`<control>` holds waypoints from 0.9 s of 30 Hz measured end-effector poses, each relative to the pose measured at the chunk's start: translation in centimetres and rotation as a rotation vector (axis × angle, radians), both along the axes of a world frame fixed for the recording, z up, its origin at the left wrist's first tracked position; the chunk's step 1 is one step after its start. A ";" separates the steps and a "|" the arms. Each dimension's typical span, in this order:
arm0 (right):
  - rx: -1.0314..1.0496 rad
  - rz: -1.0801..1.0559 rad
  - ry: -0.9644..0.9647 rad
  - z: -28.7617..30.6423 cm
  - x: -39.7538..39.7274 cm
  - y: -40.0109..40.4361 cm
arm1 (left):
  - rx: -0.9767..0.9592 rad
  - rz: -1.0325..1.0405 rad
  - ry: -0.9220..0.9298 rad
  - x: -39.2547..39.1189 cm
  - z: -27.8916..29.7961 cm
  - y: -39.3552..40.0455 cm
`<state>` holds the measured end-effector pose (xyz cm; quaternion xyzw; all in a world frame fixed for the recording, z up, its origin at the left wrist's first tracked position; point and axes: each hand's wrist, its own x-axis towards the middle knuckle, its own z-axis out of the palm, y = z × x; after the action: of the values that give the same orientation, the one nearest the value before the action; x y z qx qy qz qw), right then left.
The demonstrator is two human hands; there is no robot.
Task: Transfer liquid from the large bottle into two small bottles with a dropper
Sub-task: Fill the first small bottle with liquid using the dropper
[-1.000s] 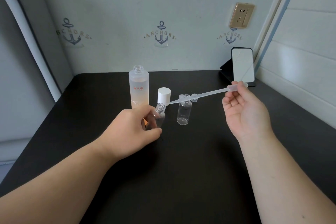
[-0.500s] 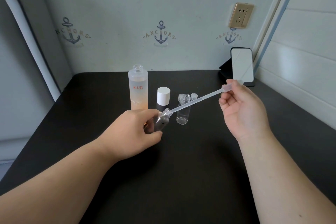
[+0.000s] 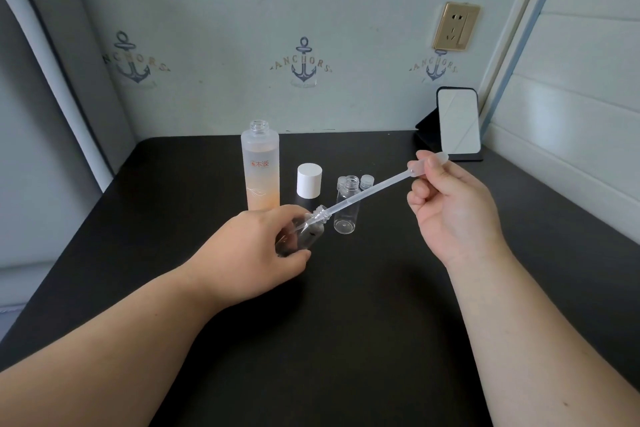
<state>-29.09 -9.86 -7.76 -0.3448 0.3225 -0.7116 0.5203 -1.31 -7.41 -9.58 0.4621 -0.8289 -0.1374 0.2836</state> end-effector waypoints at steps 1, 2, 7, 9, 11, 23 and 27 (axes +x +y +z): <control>0.002 -0.002 -0.002 0.0 0.0 0.0 | 0.000 0.003 -0.004 0.0 0.0 0.0; 0.004 -0.004 -0.004 -0.1 0.0 0.0 | 0.003 0.005 -0.010 0.0 0.0 0.0; 0.014 -0.016 -0.002 -0.2 -0.1 -0.1 | 0.005 0.013 -0.027 -0.1 0.1 0.0; 0.023 -0.019 0.003 -0.3 0.0 -0.2 | 0.005 0.019 -0.032 -0.1 0.1 0.1; 0.029 -0.018 0.006 -0.2 0.1 -0.1 | 0.004 0.022 -0.038 -0.1 0.1 0.2; 0.010 -0.098 0.035 0.2 0.5 0.3 | -0.002 0.013 -0.058 -0.3 0.3 0.5; -0.003 -0.103 -0.063 0.4 0.2 0.4 | -0.005 0.021 -0.058 -0.2 0.3 0.4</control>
<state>-28.89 -9.46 -7.39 -0.3058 0.3222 -0.7483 0.4927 -1.50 -6.97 -9.32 0.4741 -0.8321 -0.1189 0.2619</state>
